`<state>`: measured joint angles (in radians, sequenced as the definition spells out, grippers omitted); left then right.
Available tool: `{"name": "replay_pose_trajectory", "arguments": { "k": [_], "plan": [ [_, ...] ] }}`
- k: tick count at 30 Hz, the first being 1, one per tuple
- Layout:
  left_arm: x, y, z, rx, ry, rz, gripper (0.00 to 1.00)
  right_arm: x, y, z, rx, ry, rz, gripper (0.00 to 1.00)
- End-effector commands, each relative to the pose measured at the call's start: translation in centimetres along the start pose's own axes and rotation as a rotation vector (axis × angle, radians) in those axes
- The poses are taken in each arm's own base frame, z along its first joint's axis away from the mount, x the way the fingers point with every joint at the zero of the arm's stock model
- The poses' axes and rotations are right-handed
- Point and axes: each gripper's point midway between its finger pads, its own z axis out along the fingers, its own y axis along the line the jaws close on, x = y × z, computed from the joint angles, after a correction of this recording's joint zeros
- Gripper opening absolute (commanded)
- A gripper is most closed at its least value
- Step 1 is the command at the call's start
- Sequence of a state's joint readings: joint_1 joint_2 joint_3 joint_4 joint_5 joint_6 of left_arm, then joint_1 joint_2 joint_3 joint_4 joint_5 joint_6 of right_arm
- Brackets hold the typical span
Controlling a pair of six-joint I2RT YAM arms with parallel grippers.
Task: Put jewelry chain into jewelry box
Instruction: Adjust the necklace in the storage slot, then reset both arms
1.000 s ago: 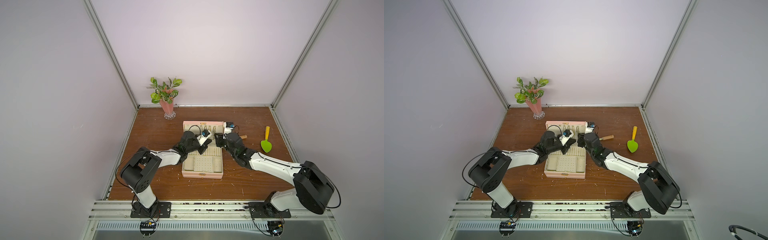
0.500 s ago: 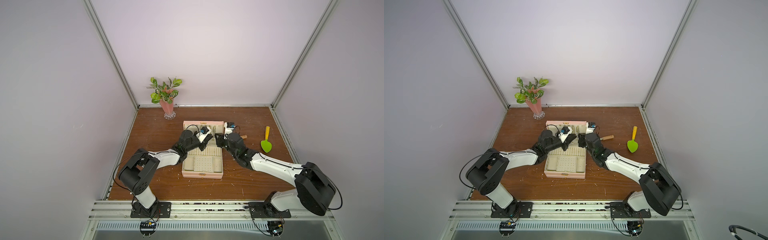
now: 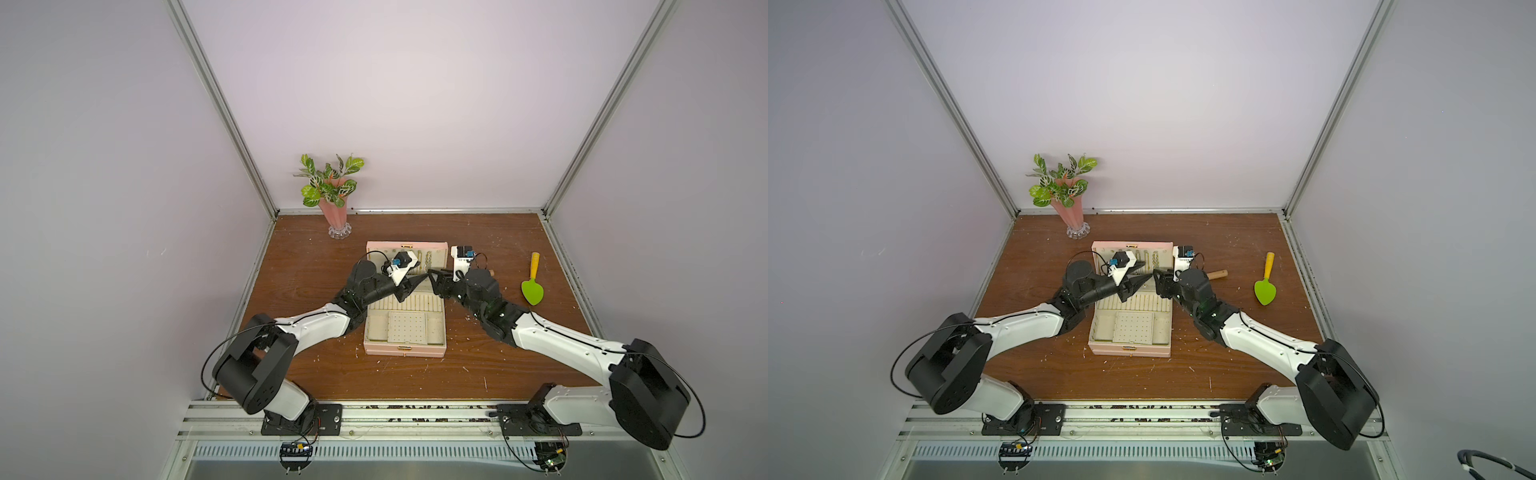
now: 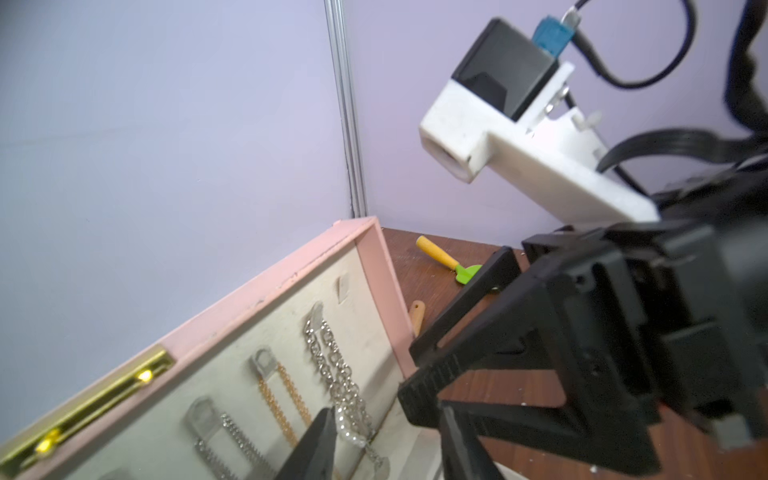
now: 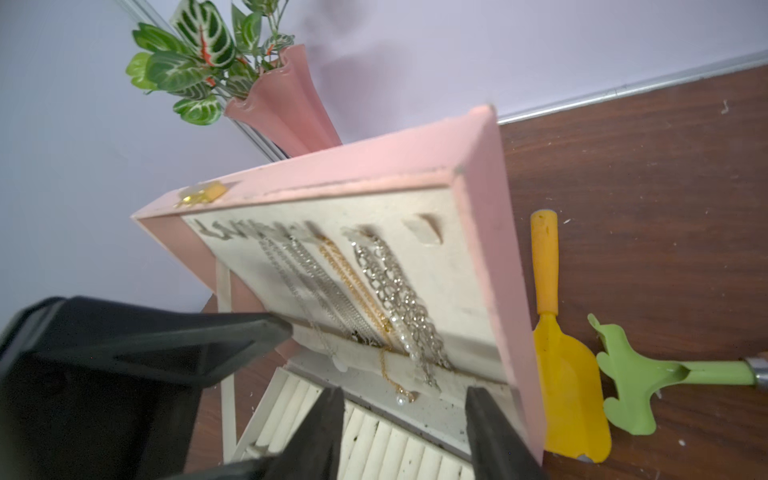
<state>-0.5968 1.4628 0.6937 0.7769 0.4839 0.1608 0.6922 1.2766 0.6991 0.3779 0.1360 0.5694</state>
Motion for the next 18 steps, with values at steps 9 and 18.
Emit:
{"name": "replay_pose_trajectory", "arguments": {
  "k": [9,18],
  "plan": [
    [-1.0,2.2,-7.8,-0.302,0.034,-0.149,0.79,-2.8,-3.7,-7.0,0.061,-0.173,-0.146,0.83],
    [5.8,12.5,-21.1,-0.880,0.020,-0.411,0.92,-5.4,-14.0,-12.7,0.303,-0.358,-0.137,0.99]
  ]
}}
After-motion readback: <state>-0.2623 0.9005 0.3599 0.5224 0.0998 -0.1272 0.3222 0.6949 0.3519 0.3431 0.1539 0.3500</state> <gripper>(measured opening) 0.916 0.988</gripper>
